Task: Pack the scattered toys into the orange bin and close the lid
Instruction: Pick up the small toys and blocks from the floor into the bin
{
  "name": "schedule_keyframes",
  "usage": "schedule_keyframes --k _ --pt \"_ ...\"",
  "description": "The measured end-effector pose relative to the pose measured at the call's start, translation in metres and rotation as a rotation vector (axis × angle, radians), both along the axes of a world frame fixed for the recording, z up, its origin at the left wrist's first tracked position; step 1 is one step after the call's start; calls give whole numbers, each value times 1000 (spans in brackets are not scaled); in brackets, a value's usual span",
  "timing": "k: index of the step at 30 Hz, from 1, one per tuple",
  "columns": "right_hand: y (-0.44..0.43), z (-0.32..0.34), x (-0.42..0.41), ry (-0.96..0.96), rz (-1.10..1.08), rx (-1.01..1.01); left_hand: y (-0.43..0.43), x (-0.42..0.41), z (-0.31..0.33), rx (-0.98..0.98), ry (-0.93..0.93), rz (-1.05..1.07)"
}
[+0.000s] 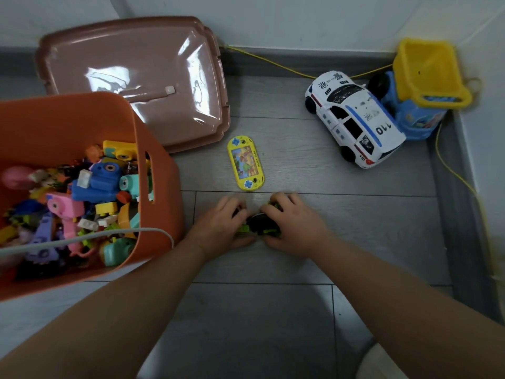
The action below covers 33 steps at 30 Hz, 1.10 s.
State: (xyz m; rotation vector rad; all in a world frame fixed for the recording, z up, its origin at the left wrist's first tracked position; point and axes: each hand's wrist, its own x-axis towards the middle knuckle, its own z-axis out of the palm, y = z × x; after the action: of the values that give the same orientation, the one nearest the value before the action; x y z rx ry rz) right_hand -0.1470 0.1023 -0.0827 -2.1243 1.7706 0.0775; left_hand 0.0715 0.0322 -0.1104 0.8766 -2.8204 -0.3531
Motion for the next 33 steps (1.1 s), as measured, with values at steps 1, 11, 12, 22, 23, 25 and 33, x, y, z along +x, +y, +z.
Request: schedule_keyframes --k 1,11,12,22,23,25,33 --pt "2 1 -1 -2 -1 -17 2 3 -1 16 -23 23" --pt "25 -20 -3 109 106 -114 2 -4 -8 72 -136 130" --pt "21 -22 -3 103 102 -127 0 -5 -10 56 -105 104" --pt "-5 -28 -1 -4 -13 -262 -13 -27 2 -3 -151 132" --pt "-8 -26 1 -9 -46 -260 -14 -30 5 49 -185 152" --pt "-13 -20 6 -28 -101 -226 -16 -36 9 181 -245 224" --pt "-38 5 18 -51 -235 111 -15 -50 27 438 -339 385"
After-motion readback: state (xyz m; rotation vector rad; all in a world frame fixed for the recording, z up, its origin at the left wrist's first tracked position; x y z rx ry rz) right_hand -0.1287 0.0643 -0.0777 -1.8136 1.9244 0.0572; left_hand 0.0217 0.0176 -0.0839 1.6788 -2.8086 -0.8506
